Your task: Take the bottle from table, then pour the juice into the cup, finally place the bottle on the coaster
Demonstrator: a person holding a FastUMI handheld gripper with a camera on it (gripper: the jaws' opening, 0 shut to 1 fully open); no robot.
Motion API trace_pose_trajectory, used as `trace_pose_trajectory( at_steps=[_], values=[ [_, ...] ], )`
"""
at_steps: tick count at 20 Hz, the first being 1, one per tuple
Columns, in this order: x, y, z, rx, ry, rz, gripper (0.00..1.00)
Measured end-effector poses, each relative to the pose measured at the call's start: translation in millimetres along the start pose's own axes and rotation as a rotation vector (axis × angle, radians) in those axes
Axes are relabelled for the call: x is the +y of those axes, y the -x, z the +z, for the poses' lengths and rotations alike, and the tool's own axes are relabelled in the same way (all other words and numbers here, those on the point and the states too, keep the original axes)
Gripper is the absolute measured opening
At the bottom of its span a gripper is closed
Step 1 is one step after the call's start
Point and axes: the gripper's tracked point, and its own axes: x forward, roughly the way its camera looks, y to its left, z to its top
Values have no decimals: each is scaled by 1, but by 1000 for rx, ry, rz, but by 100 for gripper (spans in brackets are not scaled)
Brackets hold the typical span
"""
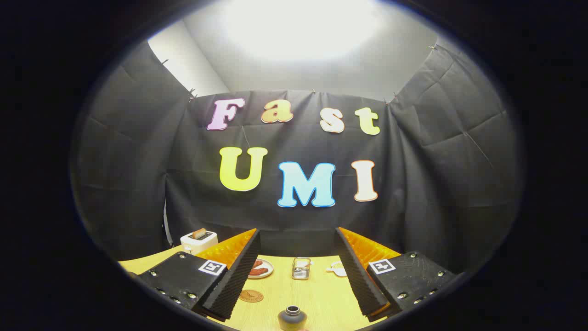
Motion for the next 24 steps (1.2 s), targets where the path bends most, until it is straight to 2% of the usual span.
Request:
trace_pose_trajectory(
  at_steps=[7,16,24],
  values=[
    [6,-2,1,-21,26,29,97],
    [3,0,1,-45,-5,35,97],
    [-7,6,-29,-53,-31,68,97]
  ],
)
